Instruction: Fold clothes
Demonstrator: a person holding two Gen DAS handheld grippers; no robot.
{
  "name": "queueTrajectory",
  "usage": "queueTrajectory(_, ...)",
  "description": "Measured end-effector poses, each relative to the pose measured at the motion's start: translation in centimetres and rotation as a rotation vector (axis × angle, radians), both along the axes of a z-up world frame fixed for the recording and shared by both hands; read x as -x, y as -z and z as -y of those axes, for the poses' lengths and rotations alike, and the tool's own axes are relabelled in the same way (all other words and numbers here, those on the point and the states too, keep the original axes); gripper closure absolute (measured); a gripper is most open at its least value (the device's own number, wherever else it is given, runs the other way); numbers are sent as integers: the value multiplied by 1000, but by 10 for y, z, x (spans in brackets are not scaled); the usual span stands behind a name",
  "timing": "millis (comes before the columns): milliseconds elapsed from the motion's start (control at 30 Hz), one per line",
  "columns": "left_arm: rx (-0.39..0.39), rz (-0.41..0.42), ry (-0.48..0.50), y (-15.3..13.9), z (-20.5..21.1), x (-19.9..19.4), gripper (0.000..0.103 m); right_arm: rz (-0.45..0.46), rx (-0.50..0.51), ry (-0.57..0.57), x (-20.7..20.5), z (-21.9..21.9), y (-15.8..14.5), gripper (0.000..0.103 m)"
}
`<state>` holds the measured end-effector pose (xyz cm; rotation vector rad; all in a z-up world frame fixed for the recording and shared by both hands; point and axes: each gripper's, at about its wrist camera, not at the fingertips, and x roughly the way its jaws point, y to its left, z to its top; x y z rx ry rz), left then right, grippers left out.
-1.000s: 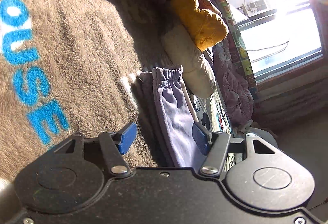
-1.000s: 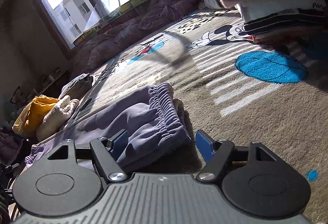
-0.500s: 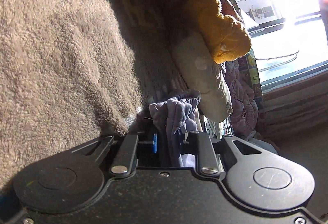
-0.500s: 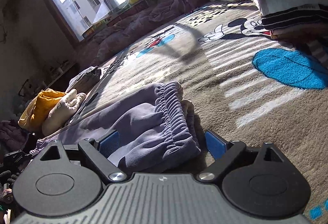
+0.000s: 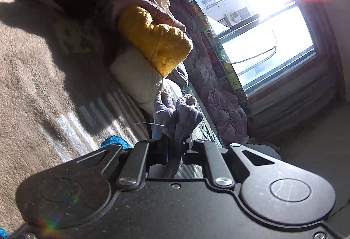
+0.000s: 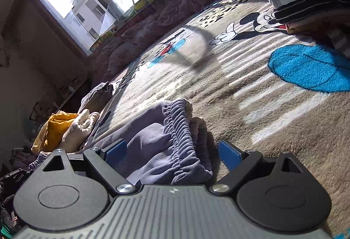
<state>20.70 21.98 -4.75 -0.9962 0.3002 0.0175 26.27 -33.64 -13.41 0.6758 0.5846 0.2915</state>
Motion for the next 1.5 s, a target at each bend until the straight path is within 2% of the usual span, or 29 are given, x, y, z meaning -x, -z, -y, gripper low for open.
queueTrajectory(200, -211, 50, 55, -54, 70, -6, 95, 9, -136, 12, -1, 18, 3, 15)
queueTrajectory(400, -372, 72, 140, -68, 162, -32, 95, 27, -251, 21, -3, 31, 9, 15)
queueTrajectory(500, -447, 67, 186, -62, 210, -41, 95, 36, -299, 28, -2, 37, 11, 15)
queueTrajectory(733, -642, 68, 300, -38, 316, -53, 95, 40, -505, 58, -1, 68, 25, 18)
queueTrajectory(767, -683, 70, 314, -33, 329, -52, 95, 40, -524, 58, -1, 71, 27, 18)
queueTrajectory(1000, -1107, 98, 386, 14, 407, -34, 95, 39, -545, 47, -3, 86, 29, 18)
queueTrajectory(1100, -1277, 106, 435, 34, 433, -26, 95, 39, -531, 47, -3, 91, 29, 18)
queueTrajectory(1133, -1290, 113, 469, 35, 432, -21, 86, 39, -522, 46, -4, 91, 29, 18)
queueTrajectory(1167, -1302, 120, 503, 35, 430, -16, 65, 39, -514, 45, -4, 91, 28, 18)
queueTrajectory(1233, -1326, 134, 572, 37, 427, -6, 51, 40, -494, 41, -5, 91, 27, 18)
queueTrajectory(1267, -1338, 141, 606, 38, 426, -1, 47, 41, -478, 41, -5, 90, 25, 18)
queueTrajectory(1367, -1363, 160, 695, 39, 419, 15, 49, 53, -379, 53, -6, 81, 17, 17)
queueTrajectory(1400, -1342, 156, 673, 35, 407, 20, 49, 63, -324, 61, -5, 76, 13, 17)
queueTrajectory(1500, -1261, 108, 574, 24, 363, 24, 49, 174, -32, 71, 2, 49, -16, 18)
